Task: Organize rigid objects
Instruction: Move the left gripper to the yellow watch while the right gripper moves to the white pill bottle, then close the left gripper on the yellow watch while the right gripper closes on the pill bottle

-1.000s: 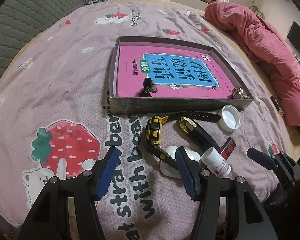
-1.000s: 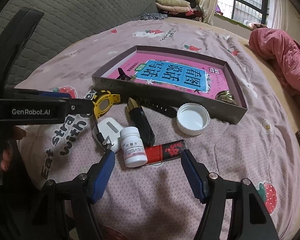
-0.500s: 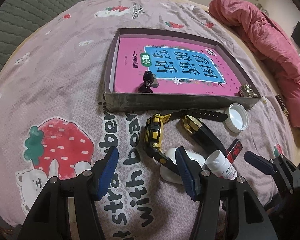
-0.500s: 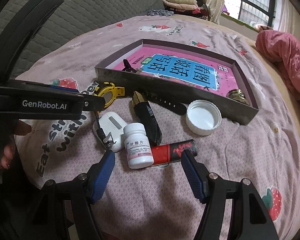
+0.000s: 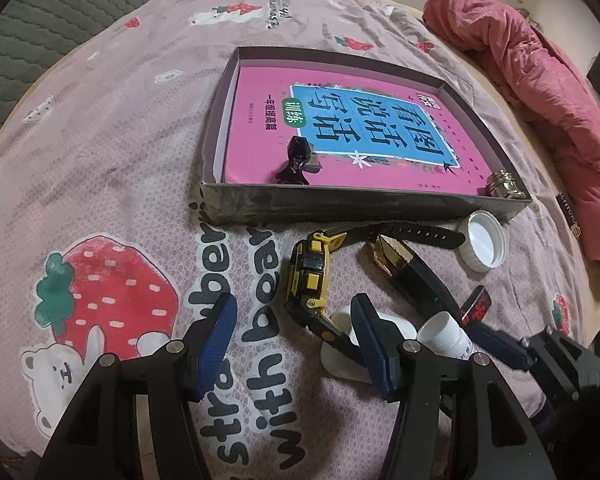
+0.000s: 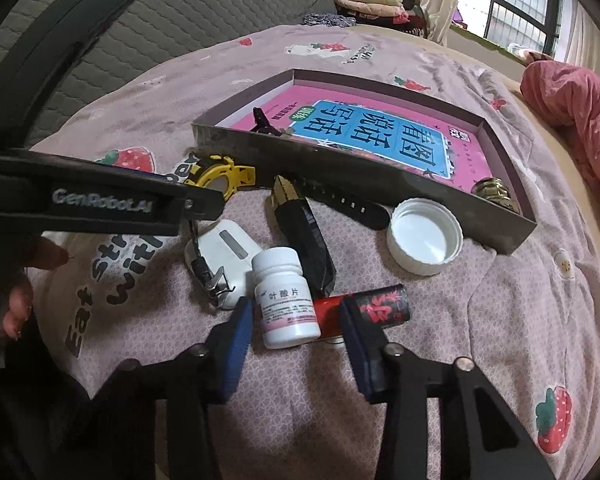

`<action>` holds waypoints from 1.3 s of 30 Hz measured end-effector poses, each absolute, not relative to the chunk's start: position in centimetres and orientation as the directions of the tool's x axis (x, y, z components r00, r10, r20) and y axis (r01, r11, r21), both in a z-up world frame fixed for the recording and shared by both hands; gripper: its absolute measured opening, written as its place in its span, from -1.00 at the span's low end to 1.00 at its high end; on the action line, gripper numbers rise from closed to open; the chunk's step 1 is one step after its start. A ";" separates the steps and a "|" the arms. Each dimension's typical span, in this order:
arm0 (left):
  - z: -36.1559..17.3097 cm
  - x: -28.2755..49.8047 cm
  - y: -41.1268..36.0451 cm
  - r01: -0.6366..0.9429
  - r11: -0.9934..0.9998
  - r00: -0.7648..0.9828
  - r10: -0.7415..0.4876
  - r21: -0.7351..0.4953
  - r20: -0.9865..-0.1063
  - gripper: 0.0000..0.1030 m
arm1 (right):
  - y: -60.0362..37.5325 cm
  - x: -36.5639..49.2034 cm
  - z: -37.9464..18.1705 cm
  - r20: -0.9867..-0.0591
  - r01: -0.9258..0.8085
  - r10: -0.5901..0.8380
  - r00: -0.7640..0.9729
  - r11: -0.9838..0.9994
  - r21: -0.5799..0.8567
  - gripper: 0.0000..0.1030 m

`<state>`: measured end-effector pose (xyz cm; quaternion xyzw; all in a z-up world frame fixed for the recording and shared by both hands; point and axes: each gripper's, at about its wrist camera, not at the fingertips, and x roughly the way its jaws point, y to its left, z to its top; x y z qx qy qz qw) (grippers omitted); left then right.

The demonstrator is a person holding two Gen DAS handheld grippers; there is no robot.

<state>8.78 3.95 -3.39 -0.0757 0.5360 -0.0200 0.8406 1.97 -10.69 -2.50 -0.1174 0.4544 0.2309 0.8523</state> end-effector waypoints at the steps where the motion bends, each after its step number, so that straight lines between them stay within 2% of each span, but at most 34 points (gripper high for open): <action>1: -3.4 8.9 4.0 -0.050 0.988 0.424 -0.114 -0.149 -0.898 0.18 | -10.7 1.9 -2.5 -0.828 -0.504 0.291 0.479 0.864 0.012 -0.34; 19: -4.9 10.9 2.9 -0.058 0.994 0.418 -0.063 -0.096 -0.906 0.18 | -12.9 1.9 -1.8 -0.809 -0.464 0.367 0.460 0.876 0.133 -0.41; 20: -4.9 10.9 2.9 -0.057 0.994 0.422 -0.062 -0.095 -0.905 0.15 | -13.0 1.9 -1.7 -0.807 -0.461 0.367 0.463 0.877 0.135 -0.41; 24: -4.9 11.0 3.0 -0.056 0.995 0.429 -0.054 -0.086 -0.902 -0.16 | -13.4 1.9 -1.3 -0.799 -0.451 0.374 0.471 0.880 0.146 -0.42; 30: -4.7 10.7 3.2 -0.058 0.992 0.439 -0.072 -0.108 -0.895 -0.44 | -13.7 1.9 -1.2 -0.797 -0.437 0.372 0.476 0.887 0.153 -0.43; 35: -4.5 10.2 3.4 -0.052 0.989 0.449 -0.104 -0.142 -0.888 -0.58 | -14.2 2.1 -1.1 -0.796 -0.415 0.365 0.483 0.896 0.159 -0.43; 39: -4.2 9.5 4.1 -0.062 0.980 0.456 -0.140 -0.189 -0.879 -0.59 | -14.6 2.1 -0.8 -0.793 -0.400 0.357 0.494 0.903 0.157 -0.44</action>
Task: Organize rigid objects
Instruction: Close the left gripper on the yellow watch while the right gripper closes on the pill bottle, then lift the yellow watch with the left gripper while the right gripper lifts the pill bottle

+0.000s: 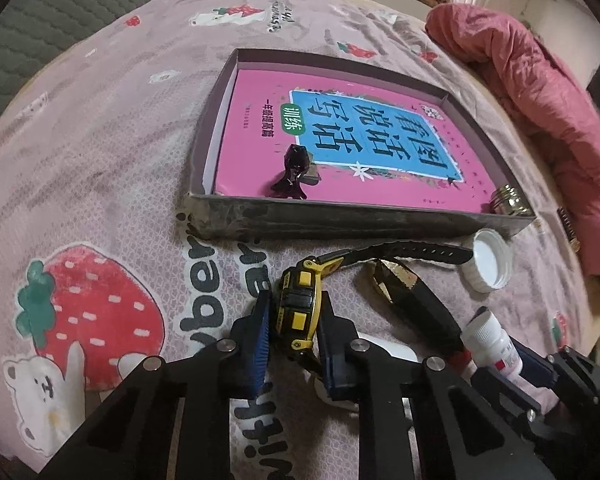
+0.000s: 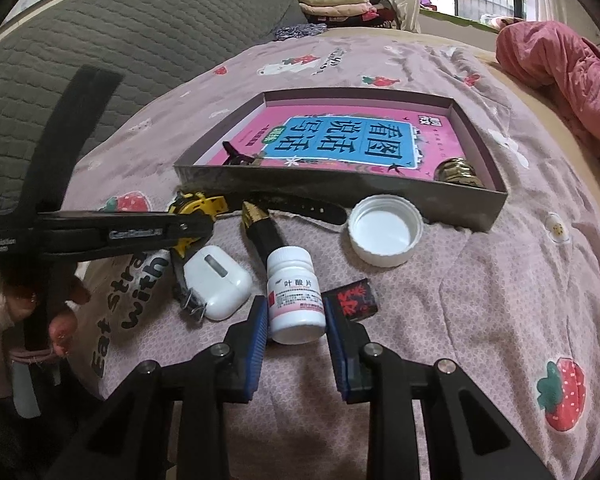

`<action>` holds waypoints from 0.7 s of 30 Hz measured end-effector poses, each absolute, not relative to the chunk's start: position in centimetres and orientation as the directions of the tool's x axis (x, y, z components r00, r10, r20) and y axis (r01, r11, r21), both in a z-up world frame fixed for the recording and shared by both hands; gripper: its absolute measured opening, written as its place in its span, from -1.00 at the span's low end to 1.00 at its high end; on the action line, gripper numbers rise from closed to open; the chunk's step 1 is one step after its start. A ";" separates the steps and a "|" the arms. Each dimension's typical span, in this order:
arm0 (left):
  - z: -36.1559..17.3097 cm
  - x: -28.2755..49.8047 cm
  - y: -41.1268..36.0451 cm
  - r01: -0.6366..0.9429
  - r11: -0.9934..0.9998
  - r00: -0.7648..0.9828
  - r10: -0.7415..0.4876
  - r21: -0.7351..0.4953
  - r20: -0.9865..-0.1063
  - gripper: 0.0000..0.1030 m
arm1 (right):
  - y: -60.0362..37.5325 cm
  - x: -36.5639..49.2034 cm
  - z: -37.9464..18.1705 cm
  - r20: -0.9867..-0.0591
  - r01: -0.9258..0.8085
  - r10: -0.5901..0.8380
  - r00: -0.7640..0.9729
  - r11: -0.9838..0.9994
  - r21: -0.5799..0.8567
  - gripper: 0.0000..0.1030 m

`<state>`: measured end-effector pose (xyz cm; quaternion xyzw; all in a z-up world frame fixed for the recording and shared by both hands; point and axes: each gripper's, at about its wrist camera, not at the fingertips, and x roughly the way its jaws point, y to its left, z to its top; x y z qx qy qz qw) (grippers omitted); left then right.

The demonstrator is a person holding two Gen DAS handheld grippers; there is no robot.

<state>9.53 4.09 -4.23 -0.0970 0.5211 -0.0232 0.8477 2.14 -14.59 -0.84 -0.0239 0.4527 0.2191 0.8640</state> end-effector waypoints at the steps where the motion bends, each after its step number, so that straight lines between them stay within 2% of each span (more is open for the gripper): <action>1: -4.2 9.4 4.2 -0.063 0.980 0.457 -0.138 -0.187 -0.879 -0.59 | -14.7 2.2 -0.8 -0.792 -0.397 0.356 0.495 0.904 0.158 -0.44; 11: -2.1 8.3 4.4 -0.046 0.982 0.509 -0.135 -0.183 -0.850 -0.63 | -14.9 2.3 -0.4 -0.786 -0.389 0.353 0.508 0.908 0.157 -0.47; 21: -3.8 9.1 4.3 -0.056 0.981 0.449 -0.140 -0.184 -0.882 -0.61 | -14.9 2.3 -0.6 -0.790 -0.385 0.358 0.498 0.907 0.169 -0.47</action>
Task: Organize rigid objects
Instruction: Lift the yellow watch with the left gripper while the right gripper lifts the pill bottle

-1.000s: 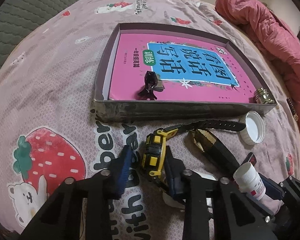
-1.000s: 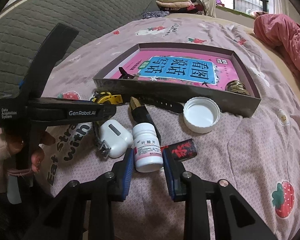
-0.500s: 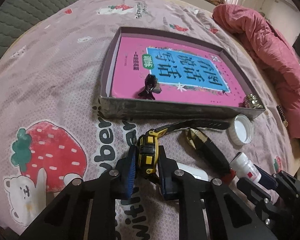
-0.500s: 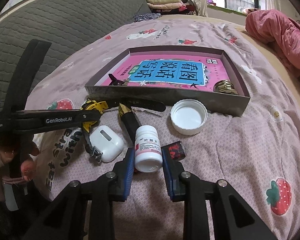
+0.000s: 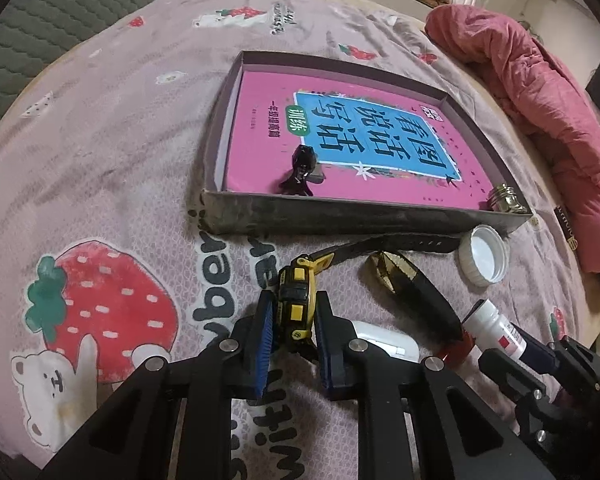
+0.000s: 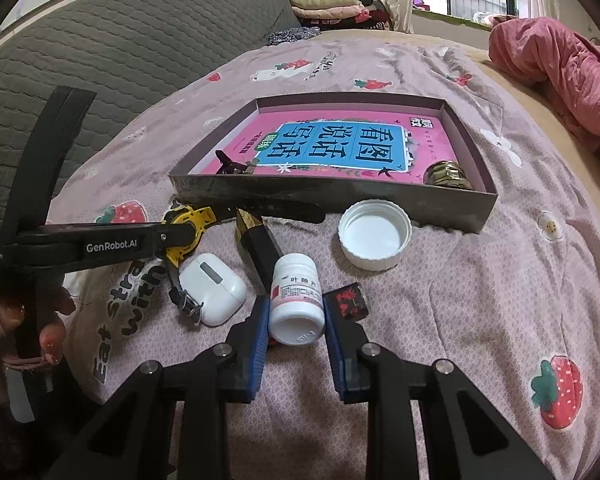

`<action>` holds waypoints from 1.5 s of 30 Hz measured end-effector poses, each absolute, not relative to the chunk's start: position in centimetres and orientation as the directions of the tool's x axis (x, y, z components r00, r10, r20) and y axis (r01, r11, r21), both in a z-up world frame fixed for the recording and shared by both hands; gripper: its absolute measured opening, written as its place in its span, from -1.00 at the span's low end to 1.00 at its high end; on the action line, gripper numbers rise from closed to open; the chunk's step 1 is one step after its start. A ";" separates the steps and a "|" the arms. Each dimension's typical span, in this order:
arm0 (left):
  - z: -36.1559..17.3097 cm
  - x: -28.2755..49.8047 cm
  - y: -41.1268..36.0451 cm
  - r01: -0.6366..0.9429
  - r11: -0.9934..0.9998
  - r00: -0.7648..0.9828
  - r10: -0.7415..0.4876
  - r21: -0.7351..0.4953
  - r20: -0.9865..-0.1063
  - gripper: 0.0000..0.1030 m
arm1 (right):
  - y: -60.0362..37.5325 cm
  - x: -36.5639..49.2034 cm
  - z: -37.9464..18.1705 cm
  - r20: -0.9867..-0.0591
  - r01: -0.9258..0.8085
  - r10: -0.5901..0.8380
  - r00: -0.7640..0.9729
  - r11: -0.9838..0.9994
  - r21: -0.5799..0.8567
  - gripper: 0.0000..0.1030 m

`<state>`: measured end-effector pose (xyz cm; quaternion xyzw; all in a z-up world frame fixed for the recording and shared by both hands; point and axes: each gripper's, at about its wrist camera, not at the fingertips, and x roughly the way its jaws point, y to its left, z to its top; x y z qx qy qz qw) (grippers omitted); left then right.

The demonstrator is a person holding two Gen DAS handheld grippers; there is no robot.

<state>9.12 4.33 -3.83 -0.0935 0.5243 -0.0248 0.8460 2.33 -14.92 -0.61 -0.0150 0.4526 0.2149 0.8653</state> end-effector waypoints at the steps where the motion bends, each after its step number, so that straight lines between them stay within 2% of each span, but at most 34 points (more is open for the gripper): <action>1: -4.0 9.3 4.3 -0.059 0.982 0.444 -0.136 -0.181 -0.886 -0.61 | -14.9 2.3 -0.6 -0.790 -0.385 0.358 0.498 0.908 0.168 -0.47; 14: -5.0 9.9 3.7 -0.050 0.988 0.433 -0.110 -0.146 -0.895 -0.63 | -15.0 2.5 -0.7 -0.789 -0.380 0.358 0.499 0.909 0.171 -0.47; 45: 2.5 6.9 4.3 -0.027 0.990 0.569 -0.100 -0.140 -0.817 -0.64 | -16.2 2.6 2.6 -0.724 -0.363 0.351 0.594 0.920 0.147 -0.47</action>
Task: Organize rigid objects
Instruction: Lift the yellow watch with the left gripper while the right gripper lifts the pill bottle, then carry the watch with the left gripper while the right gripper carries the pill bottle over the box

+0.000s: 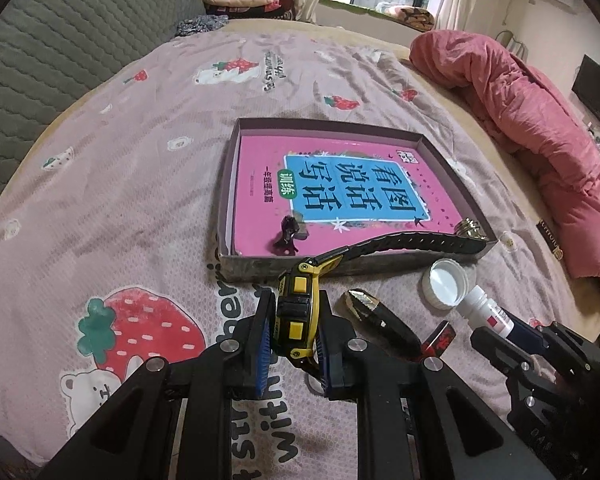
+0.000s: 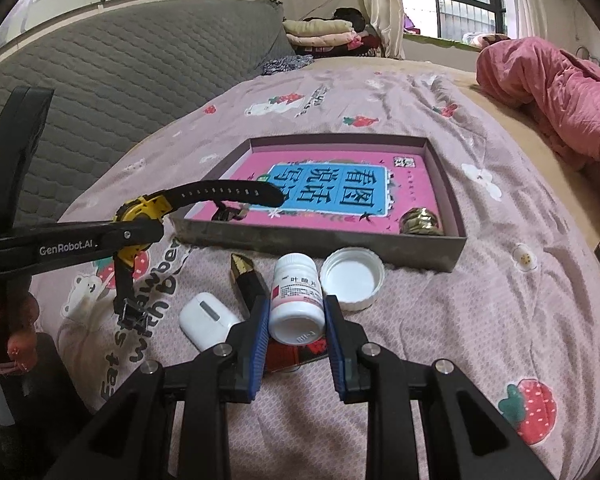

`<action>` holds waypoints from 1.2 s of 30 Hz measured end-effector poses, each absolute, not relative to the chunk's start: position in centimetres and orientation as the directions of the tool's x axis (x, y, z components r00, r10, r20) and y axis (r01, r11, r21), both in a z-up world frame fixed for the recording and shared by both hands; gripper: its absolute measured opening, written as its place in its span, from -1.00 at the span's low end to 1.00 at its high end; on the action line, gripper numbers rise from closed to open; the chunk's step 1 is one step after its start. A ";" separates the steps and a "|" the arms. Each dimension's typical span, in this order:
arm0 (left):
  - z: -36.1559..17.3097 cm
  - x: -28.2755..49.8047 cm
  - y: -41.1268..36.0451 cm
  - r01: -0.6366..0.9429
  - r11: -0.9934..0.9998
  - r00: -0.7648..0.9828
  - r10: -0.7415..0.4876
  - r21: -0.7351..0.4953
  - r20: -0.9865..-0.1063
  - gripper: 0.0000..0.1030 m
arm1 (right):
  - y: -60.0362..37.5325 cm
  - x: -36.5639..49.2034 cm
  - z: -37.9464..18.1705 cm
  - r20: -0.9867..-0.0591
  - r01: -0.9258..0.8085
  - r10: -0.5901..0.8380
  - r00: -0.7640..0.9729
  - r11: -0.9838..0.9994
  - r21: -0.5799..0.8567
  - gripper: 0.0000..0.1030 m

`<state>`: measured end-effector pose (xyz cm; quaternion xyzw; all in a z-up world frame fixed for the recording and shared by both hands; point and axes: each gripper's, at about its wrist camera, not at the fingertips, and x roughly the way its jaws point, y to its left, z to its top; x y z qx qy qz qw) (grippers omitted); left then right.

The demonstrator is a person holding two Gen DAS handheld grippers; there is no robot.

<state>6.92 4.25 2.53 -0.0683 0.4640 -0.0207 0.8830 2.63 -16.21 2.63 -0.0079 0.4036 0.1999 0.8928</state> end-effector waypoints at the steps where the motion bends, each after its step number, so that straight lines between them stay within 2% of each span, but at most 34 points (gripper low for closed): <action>1: 2.7 7.0 4.3 -0.026 0.990 0.572 -0.101 -0.141 -0.814 -0.64 | -16.3 2.7 2.7 -0.722 -0.360 0.346 0.599 0.922 0.144 -0.47; 25: 4.4 10.9 6.4 -0.062 0.991 0.639 -0.053 -0.120 -0.768 -0.63 | -17.5 7.3 5.7 -0.669 -0.298 0.313 0.675 0.944 0.141 -0.47; 36: 4.3 16.1 7.3 -0.113 0.991 0.683 0.031 -0.065 -0.729 -0.63 | -17.5 8.6 5.7 -0.669 -0.291 0.306 0.677 0.947 0.138 -0.47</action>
